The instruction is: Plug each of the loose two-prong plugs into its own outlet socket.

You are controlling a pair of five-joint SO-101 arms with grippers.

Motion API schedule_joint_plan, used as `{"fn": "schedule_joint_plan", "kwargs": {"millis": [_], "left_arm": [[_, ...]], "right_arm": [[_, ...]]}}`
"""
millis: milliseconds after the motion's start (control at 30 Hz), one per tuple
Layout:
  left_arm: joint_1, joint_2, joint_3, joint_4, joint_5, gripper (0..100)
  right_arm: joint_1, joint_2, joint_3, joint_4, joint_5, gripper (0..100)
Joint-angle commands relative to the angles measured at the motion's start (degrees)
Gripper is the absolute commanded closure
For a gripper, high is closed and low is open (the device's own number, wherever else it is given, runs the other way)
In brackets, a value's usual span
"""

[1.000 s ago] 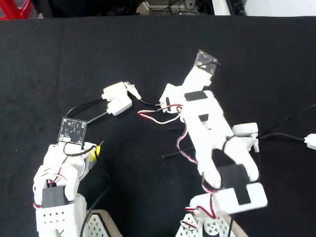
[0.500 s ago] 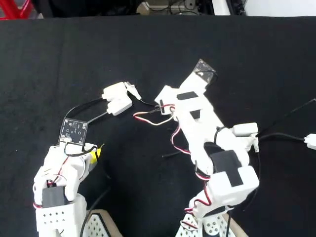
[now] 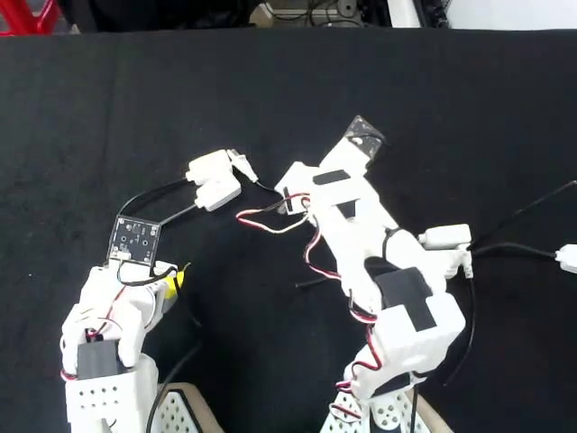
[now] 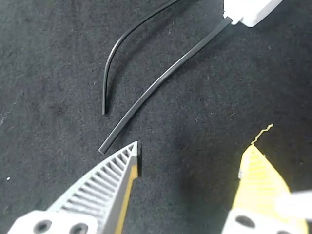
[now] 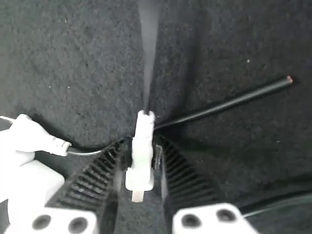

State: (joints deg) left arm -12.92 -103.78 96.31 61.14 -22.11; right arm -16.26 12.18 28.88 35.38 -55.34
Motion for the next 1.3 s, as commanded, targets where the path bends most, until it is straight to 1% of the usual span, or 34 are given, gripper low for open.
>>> {"fn": "schedule_joint_plan", "kwargs": {"millis": [0, 67, 233, 333, 400, 467, 567, 600, 733, 833, 933, 1033, 1133, 1267], "left_arm": [[-0.7, -0.6, 1.1, 0.4, -0.5, 68], [-0.7, -0.6, 1.1, 0.4, -0.5, 68], [-0.7, -0.6, 1.1, 0.3, -0.5, 68], [-0.6, -0.6, 1.1, 0.1, -0.5, 68], [-0.1, -0.6, 1.0, 0.1, -0.5, 68], [0.3, -0.7, 0.6, 0.1, -0.1, 68], [4.6, -0.7, 0.5, 0.1, 0.4, 68], [6.1, -0.7, 0.5, 0.1, 1.9, 68], [9.7, -0.7, 0.0, -2.5, 7.6, 68], [11.4, -0.7, -0.1, -4.6, 10.4, 68], [12.3, -0.7, -0.1, -6.8, 13.4, 67], [14.3, -0.7, -0.1, -9.0, 15.5, 67], [16.8, -0.7, -1.3, -9.0, 17.0, 67], [21.6, -0.7, -3.0, -9.2, 19.3, 67]], "right_arm": [[-0.1, -2.5, -1.5, -0.2, 0.4, 98.7], [0.2, -3.7, -1.6, 1.3, 3.6, 98.7], [-0.3, -9.9, -1.9, 8.7, 18.1, 98.7], [-0.4, -14.5, -1.4, 9.8, 24.3, 98.7], [-0.4, -17.5, 0.0, 9.3, 26.7, 98.7], [-2.4, -20.6, 2.6, 7.7, 28.4, 98.7], [-7.7, -26.3, 8.7, 4.6, 30.9, 98.7], [-9.7, -28.6, 11.0, 3.3, 31.7, 98.7], [-15.3, -38.4, 20.7, -3.6, 32.3, 98.7], [-17.0, -45.7, 28.2, -10.3, 32.0, 98.7], [-19.2, -52.8, 34.7, -14.8, 31.9, 98.7], [-22.2, -59.1, 39.3, -16.4, 31.9, 98.7], [-23.6, -64.3, 42.2, -16.4, 31.7, 98.7], [-23.6, -68.9, 44.1, -16.3, 26.5, 98.7]]}}
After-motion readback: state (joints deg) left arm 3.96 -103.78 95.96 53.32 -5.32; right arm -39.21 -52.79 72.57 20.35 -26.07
